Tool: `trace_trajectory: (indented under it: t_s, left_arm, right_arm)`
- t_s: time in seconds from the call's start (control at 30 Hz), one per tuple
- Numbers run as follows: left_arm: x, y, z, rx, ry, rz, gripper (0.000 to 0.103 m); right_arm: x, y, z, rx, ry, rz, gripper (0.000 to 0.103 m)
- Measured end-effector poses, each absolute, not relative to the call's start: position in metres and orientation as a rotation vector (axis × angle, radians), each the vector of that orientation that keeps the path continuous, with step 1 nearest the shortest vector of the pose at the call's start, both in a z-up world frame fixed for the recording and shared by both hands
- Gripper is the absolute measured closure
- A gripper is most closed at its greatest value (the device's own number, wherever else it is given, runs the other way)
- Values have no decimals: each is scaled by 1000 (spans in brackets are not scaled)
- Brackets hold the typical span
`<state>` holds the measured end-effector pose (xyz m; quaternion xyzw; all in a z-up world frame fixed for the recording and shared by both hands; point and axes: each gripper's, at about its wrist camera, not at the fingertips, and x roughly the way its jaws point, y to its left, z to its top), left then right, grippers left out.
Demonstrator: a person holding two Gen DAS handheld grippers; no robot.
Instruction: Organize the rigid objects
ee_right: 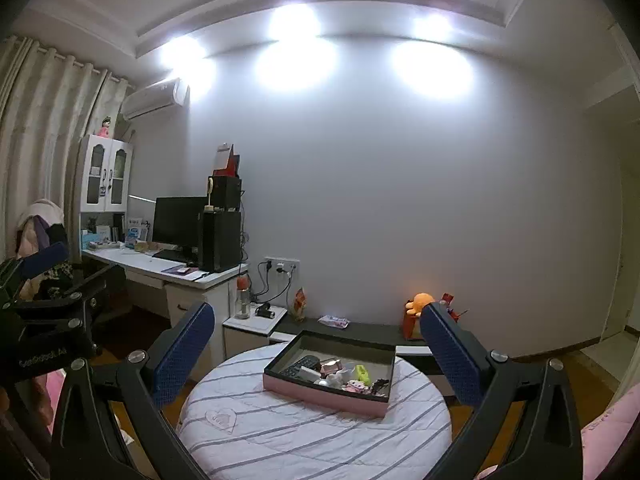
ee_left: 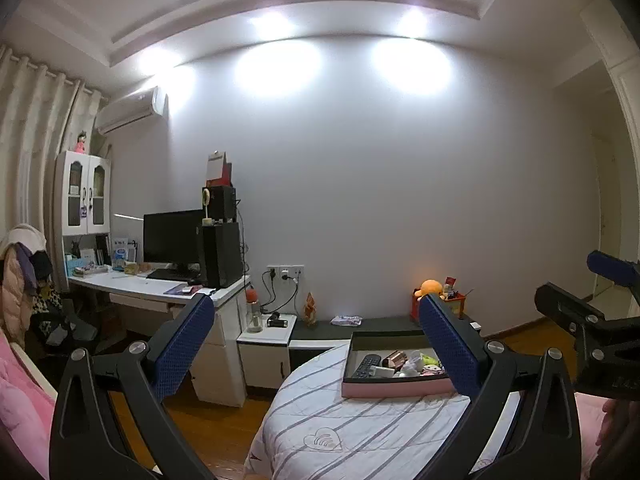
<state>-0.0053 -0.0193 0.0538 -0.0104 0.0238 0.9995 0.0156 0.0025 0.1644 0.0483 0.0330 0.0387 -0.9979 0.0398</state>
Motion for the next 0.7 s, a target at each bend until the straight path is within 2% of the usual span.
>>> trace_trajectory:
  t_s: [0.7]
  left_arm:
    - [8, -8, 60, 24, 110, 3105, 0]
  right_arm:
    - [25, 161, 55, -44, 120, -3119, 0]
